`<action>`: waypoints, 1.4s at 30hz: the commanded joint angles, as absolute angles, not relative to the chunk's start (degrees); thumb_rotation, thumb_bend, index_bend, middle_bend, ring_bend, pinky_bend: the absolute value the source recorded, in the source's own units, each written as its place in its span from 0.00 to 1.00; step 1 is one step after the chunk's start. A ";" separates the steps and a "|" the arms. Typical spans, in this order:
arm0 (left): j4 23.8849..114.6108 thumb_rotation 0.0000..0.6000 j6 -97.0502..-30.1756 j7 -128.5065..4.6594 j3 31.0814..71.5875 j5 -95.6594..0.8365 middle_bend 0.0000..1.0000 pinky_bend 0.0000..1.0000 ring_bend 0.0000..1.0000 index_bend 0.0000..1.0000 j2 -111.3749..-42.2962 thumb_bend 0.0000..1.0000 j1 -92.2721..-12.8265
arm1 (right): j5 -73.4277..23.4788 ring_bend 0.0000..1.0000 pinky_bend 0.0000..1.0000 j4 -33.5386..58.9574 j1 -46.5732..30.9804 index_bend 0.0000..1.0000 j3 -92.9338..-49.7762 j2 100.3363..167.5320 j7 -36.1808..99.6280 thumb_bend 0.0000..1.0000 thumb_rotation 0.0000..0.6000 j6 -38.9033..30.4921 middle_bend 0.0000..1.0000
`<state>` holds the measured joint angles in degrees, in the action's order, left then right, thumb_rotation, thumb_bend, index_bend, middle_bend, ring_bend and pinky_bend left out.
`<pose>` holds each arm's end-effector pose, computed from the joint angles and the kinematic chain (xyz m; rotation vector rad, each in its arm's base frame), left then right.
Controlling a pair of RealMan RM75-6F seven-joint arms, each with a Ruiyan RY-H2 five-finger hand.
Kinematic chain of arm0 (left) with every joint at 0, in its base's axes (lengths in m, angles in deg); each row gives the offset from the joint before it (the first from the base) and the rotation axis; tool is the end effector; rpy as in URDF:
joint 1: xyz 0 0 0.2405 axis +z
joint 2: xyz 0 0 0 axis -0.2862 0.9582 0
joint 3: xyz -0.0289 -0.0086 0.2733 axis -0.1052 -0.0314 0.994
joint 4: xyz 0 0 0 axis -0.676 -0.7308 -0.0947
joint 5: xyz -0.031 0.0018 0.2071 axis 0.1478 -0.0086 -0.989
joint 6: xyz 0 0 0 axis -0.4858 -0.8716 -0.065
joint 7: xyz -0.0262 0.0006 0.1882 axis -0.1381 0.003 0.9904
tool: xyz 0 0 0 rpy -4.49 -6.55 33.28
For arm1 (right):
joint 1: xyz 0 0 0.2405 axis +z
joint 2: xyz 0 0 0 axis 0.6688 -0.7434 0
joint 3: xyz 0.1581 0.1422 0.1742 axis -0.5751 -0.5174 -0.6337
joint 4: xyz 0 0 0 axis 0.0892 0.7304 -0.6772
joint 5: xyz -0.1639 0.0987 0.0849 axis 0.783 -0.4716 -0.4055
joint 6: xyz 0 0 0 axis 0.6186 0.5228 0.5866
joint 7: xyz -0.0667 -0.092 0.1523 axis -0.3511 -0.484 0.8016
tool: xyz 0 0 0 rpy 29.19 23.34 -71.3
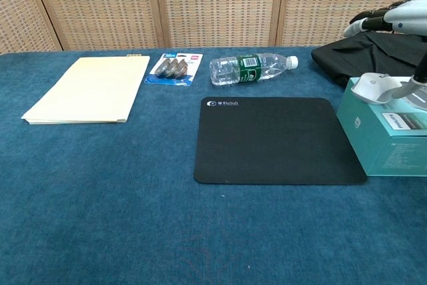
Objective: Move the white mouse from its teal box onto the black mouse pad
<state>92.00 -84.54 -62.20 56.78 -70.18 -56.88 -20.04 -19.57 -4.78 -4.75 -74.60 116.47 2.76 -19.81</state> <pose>-0.3299 0.2190 0.1706 -1.3305 -0.9588 -0.8963 -0.2018 -0.4132 0.0995 1.8798 -0.6085 0.6377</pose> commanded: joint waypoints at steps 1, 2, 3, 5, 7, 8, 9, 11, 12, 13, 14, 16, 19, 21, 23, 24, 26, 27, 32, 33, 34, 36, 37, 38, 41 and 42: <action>92.19 1.00 -84.32 -61.79 56.59 -69.79 0.00 0.00 0.00 0.00 -56.97 0.03 -20.20 | -16.31 0.00 0.01 -2.93 -1.46 0.13 -73.72 113.35 7.32 0.00 1.00 -25.44 0.04; 92.28 1.00 -84.21 -61.63 56.56 -69.67 0.00 0.00 0.00 0.00 -56.98 0.03 -20.26 | -14.90 0.00 0.03 -1.88 -0.96 0.14 -73.37 113.22 8.40 0.00 1.00 -26.16 0.06; 92.37 1.00 -84.14 -61.46 56.52 -69.59 0.00 0.00 0.00 0.00 -57.01 0.03 -20.31 | -13.53 0.00 0.04 -0.87 -0.51 0.15 -72.99 113.11 9.69 0.00 1.00 -26.89 0.08; 92.38 1.00 -84.08 -60.94 56.48 -69.53 0.00 0.00 0.00 0.00 -57.14 0.03 -20.41 | -11.42 0.00 0.07 0.62 0.16 0.16 -72.30 112.86 12.43 0.00 1.00 -28.06 0.11; 92.40 1.00 -83.75 -60.18 56.36 -69.17 0.00 0.00 0.00 0.00 -57.39 0.03 -20.63 | -9.31 0.00 0.09 2.40 1.04 0.17 -71.48 112.82 15.18 0.00 1.00 -29.40 0.12; 92.43 1.00 -83.61 -59.97 56.28 -68.94 0.00 0.00 0.00 0.00 -57.47 0.03 -20.71 | -8.46 0.00 0.09 3.01 1.34 0.17 -71.19 112.89 16.13 0.00 1.00 -29.61 0.12; 92.40 1.00 -83.47 -59.80 56.22 -68.75 0.00 0.00 0.00 0.00 -57.54 0.03 -20.78 | -7.88 0.01 0.10 3.45 1.54 0.17 -71.01 112.98 16.69 0.00 1.00 -29.67 0.12; 92.30 1.00 -82.99 -59.29 56.03 -68.08 0.00 0.00 0.00 0.00 -57.75 0.03 -21.00 | -6.46 0.02 0.11 4.64 2.09 0.18 -70.57 113.44 18.57 0.00 1.00 -29.71 0.13; 92.31 1.00 -82.70 -59.11 55.96 -67.77 0.00 0.00 0.00 0.00 -57.83 0.03 -21.13 | -5.93 0.02 0.11 5.13 2.32 0.18 -70.38 113.73 19.65 0.00 1.00 -29.74 0.14; 92.26 1.00 -82.12 -58.83 55.85 -67.20 0.00 0.00 0.00 0.00 -57.96 0.03 -21.37 | -5.07 0.03 0.14 5.88 2.72 0.19 -70.15 114.38 21.09 0.00 1.00 -29.68 0.15; 92.23 1.00 -81.75 -58.60 55.77 -66.87 0.00 0.00 0.00 0.00 -58.05 0.03 -21.54 | -4.26 0.04 0.16 6.66 3.03 0.19 -69.86 114.87 21.94 0.00 1.00 -29.60 0.16; 92.24 1.00 -81.16 -58.19 55.66 -66.33 0.00 0.00 0.00 0.00 -58.18 0.03 -21.82 | -2.54 0.06 0.19 8.50 3.69 0.20 -69.15 115.92 23.54 0.00 1.00 -29.35 0.17; 92.24 1.00 -80.98 -58.04 55.60 -66.06 0.00 0.00 0.00 0.00 -58.22 0.03 -21.93 | -1.54 0.08 0.20 9.95 4.25 0.22 -68.48 116.74 25.01 0.00 1.00 -29.45 0.19; 92.27 1.00 -81.01 -58.03 55.50 -65.85 0.00 0.00 0.00 0.00 -58.22 0.03 -21.95 | -0.97 0.08 0.20 10.73 4.61 0.23 -68.04 117.26 26.11 0.00 1.00 -29.55 0.20; 92.21 1.00 -81.04 -58.11 55.33 -65.51 0.00 0.00 0.00 0.00 -58.21 0.03 -21.95 | -0.06 0.09 0.20 11.86 5.01 0.26 -67.41 117.95 27.09 0.00 1.00 -29.32 0.21; 92.09 1.00 -80.88 -58.26 55.17 -65.05 0.00 0.00 0.00 0.00 -58.18 0.03 -21.99 | 0.21 0.10 0.20 12.79 5.25 0.27 -67.10 118.64 27.73 0.00 1.00 -29.32 0.22; 92.01 1.00 -80.68 -58.38 55.08 -64.78 0.00 0.00 0.00 0.00 -58.15 0.03 -22.08 | 0.71 0.13 0.22 14.09 5.49 0.31 -66.74 119.45 28.56 0.00 1.00 -28.89 0.25; 91.99 1.00 -80.64 -58.41 55.05 -64.69 0.00 0.00 0.00 0.00 -58.15 0.03 -22.11 | 1.03 0.14 0.23 14.59 5.57 0.33 -66.55 119.78 29.00 0.00 1.00 -28.55 0.27; 91.88 1.00 -80.46 -58.27 54.98 -64.40 0.00 0.00 0.00 0.00 -58.24 0.03 -22.26 | 2.96 0.37 0.39 17.37 5.74 0.53 -65.66 121.63 31.37 0.09 1.00 -25.65 0.48; 91.87 1.00 -80.40 -58.22 55.00 -64.35 0.00 0.00 0.00 0.00 -58.27 0.03 -22.29 | 3.56 0.41 0.42 17.92 5.53 0.56 -65.69 122.05 32.09 0.12 1.00 -23.90 0.52; 91.87 1.00 -80.34 -58.17 55.00 -64.29 0.00 0.00 0.00 0.00 -58.29 0.03 -22.32 | 4.05 0.46 0.46 18.23 5.34 0.59 -65.70 122.23 32.69 0.17 1.00 -22.53 0.56; 91.82 1.00 -80.19 -58.11 55.02 -64.15 0.00 0.00 0.00 0.00 -58.32 0.03 -22.38 | 5.42 0.50 0.49 18.51 5.06 0.62 -65.68 122.17 34.09 0.23 1.00 -19.42 0.60; 91.82 1.00 -80.13 -58.13 55.02 -64.09 0.00 0.00 0.00 0.00 -58.33 0.03 -22.41 | 6.03 0.51 0.49 18.45 5.03 0.62 -65.65 121.99 34.54 0.27 1.00 -18.25 0.61; 91.83 1.00 -80.09 -58.16 55.03 -64.07 0.00 0.00 0.00 0.00 -58.31 0.03 -22.43 | 6.69 0.51 0.49 18.30 5.07 0.62 -65.60 121.75 34.89 0.29 1.00 -17.23 0.61; 91.82 1.00 -80.13 -58.19 55.02 -64.08 0.00 0.00 0.00 0.00 -58.28 0.03 -22.46 | 8.54 0.51 0.50 17.30 5.52 0.62 -65.41 120.89 34.84 0.33 1.00 -15.08 0.61; 91.83 1.00 -80.10 -58.17 55.03 -64.10 0.00 0.00 0.00 0.00 -58.28 0.03 -22.48 | 9.17 0.51 0.50 16.83 5.80 0.62 -65.41 120.67 34.41 0.34 1.00 -14.52 0.61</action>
